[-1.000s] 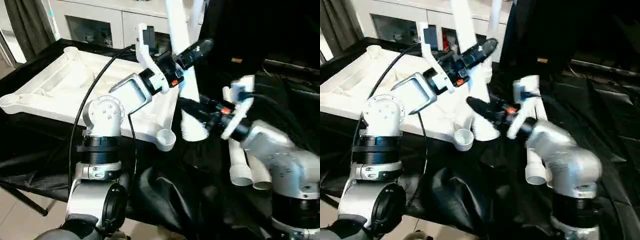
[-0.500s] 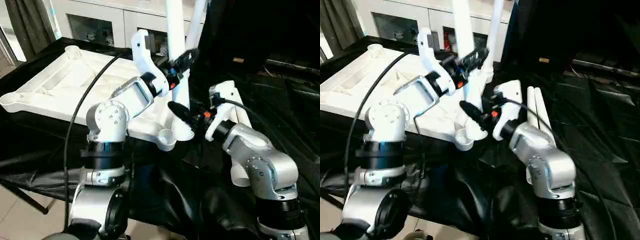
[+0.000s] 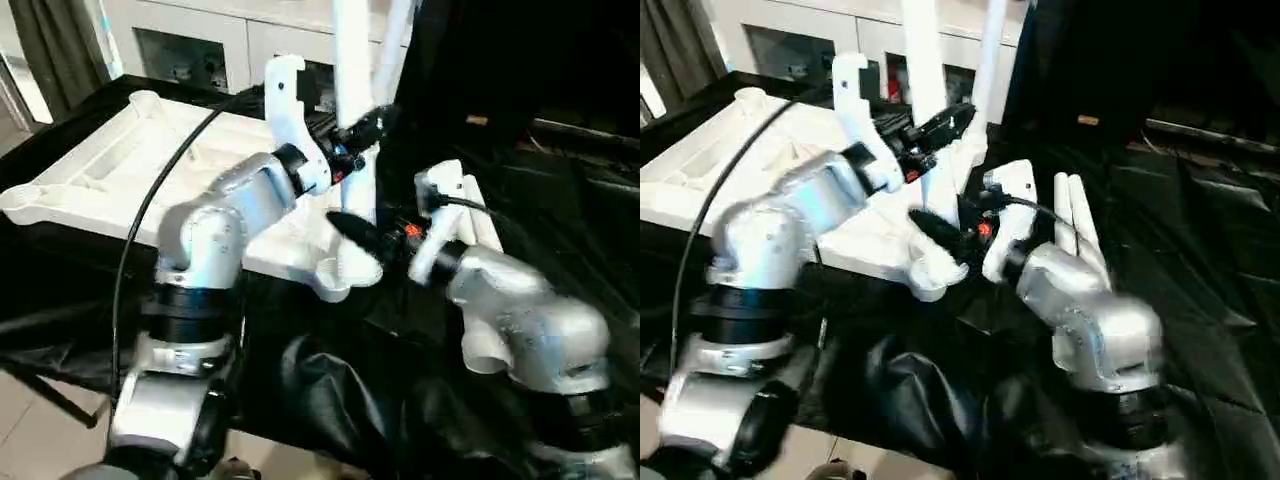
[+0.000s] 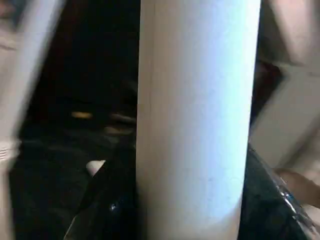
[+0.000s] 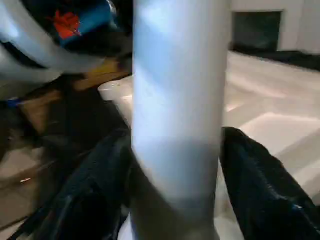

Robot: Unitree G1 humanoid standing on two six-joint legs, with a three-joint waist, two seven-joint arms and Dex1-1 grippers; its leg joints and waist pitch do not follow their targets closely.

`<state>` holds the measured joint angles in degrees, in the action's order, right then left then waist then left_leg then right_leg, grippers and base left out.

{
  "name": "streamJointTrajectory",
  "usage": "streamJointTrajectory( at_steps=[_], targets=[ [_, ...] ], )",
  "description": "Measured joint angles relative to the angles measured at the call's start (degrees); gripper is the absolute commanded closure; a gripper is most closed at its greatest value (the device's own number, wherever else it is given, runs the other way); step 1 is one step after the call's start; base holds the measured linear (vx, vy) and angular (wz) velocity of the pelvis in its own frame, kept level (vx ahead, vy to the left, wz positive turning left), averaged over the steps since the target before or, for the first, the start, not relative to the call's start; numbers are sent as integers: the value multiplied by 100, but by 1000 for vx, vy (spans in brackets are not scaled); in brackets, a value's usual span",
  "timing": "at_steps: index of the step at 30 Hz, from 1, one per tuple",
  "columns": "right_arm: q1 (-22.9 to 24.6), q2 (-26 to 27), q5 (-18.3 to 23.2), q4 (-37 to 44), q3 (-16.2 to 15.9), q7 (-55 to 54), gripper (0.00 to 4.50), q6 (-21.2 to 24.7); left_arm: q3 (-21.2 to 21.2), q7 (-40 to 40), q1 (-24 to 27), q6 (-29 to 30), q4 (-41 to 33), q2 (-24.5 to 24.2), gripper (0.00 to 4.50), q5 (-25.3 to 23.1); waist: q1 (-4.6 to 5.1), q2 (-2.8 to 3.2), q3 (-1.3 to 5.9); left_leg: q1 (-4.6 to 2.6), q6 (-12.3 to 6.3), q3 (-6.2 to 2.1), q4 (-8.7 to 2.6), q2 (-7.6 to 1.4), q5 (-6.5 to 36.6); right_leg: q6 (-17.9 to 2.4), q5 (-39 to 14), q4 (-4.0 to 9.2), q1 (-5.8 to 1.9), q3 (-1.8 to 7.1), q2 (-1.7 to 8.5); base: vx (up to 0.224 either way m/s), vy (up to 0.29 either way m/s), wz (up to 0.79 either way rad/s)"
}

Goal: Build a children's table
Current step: Pick table leg

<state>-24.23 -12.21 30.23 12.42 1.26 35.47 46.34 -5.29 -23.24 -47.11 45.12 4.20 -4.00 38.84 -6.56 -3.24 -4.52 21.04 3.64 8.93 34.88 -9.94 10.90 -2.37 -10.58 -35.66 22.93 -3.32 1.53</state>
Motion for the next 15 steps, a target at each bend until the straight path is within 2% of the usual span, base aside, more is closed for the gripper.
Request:
streamJointTrajectory(
  at_steps=[2, 5, 8, 12, 13, 15],
  targets=[
    [-6, -181, 452, 54, 123, 345, 122, 383, 16, -515, 0, 145, -95, -239, 264, 201, 0, 8, 0, -1, 0, 0, -1, 0, 0, -1, 0, -1, 0, 0, 0, 0, 0, 0],
    [-94, -453, 1021, 94, 335, 734, 119, 862, 28, -1166, -4, 450, -127, -478, 264, 542, -6, 14, 0, -1, 0, 0, 5, -2, -1, -2, 1, -3, -2, -3, 0, 0, 0, 0],
    [-130, -674, 1390, 102, 399, 1047, 119, 1168, 61, -1662, -18, 695, -187, -520, 264, 900, -7, 13, 1, 0, -1, 1, 11, -4, -1, -3, 2, -3, -6, -6, 1, 0, 0, 0],
    [-155, -824, 1638, 108, 366, 1316, 119, 1376, 75, -2004, -64, 896, -278, -531, 264, 1178, -6, 13, 1, -1, -1, 1, 13, -6, -3, -4, 2, -6, -7, -9, 1, 0, 0, 0],
    [-174, -836, 1657, 113, 347, 1345, 147, 1400, 75, -2036, -64, 910, -298, -529, 264, 1212, -2, 13, 1, -1, -1, 1, 13, -8, -5, -3, 2, -6, -7, -11, 1, 0, 0, 0],
    [-238, -866, 1699, 115, 247, 1371, 154, 1483, 96, -2095, -65, 935, -303, -496, 264, 1246, 3, 13, 1, 0, -1, 1, 13, -9, -9, -2, 1, -6, -8, -16, 1, 0, 0, 0]
  ],
)
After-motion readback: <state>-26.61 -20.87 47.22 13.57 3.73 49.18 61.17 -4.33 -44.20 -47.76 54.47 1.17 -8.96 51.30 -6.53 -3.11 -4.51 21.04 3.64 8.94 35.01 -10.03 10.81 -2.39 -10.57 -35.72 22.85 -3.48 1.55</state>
